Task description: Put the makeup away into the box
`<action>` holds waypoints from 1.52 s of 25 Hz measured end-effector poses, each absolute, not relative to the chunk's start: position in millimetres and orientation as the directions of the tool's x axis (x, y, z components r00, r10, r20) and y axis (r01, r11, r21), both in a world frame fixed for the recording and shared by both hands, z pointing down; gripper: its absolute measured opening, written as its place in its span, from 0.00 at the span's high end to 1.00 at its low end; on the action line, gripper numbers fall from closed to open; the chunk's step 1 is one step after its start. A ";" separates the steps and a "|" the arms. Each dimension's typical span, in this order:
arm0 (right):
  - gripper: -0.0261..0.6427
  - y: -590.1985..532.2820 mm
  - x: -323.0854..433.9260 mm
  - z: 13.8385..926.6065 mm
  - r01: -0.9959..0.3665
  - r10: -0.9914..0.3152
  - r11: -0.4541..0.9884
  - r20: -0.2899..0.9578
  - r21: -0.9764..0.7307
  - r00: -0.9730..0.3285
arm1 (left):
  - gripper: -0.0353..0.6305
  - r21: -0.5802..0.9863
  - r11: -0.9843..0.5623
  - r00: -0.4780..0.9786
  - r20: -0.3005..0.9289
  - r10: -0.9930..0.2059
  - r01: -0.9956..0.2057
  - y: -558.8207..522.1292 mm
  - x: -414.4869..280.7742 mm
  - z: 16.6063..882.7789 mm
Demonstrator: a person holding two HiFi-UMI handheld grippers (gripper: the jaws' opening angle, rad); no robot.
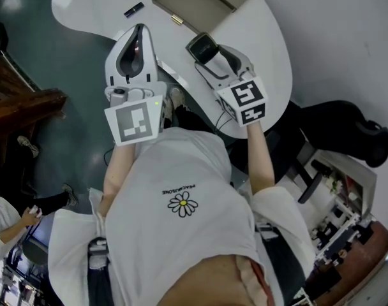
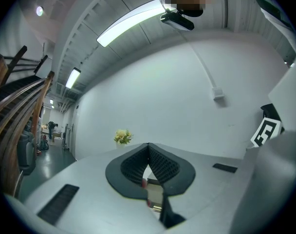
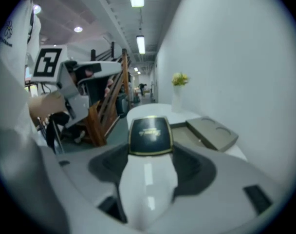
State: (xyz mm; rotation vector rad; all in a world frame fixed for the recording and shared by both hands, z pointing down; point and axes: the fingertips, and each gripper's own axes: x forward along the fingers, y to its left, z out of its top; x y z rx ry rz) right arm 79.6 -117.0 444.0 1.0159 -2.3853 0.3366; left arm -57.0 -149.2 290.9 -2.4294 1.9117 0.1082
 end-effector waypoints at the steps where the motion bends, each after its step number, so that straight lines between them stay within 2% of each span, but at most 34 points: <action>1: 0.51 -116.7 77.5 433.3 -0.730 -0.613 0.684 0.528 -0.017 -0.587 | 0.92 0.006 -0.234 0.232 -0.089 -0.969 -0.972 -147.5 -57.0 289.1; 10: 0.51 -106.0 55.0 345.9 -0.779 -0.742 0.618 0.249 -0.105 -0.622 | 0.92 0.018 -0.211 0.208 -0.128 -0.970 -0.977 -132.4 -59.6 272.8; 19: 0.51 -91.5 49.1 291.8 -0.757 -0.774 0.607 0.039 -0.242 -0.633 | 0.92 0.025 -0.213 0.207 -0.159 -0.965 -0.977 -123.8 -55.5 262.0; 30: 0.51 -88.3 46.8 278.4 -0.746 -0.769 0.618 0.006 -0.251 -0.639 | 0.92 0.020 -0.222 0.216 -0.165 -0.963 -0.975 -123.7 -55.6 260.2; 38: 0.51 -108.2 49.6 292.3 -0.760 -0.769 0.610 0.065 -0.226 -0.636 | 0.92 0.020 -0.203 0.199 -0.133 -0.971 -0.979 -135.2 -60.7 269.9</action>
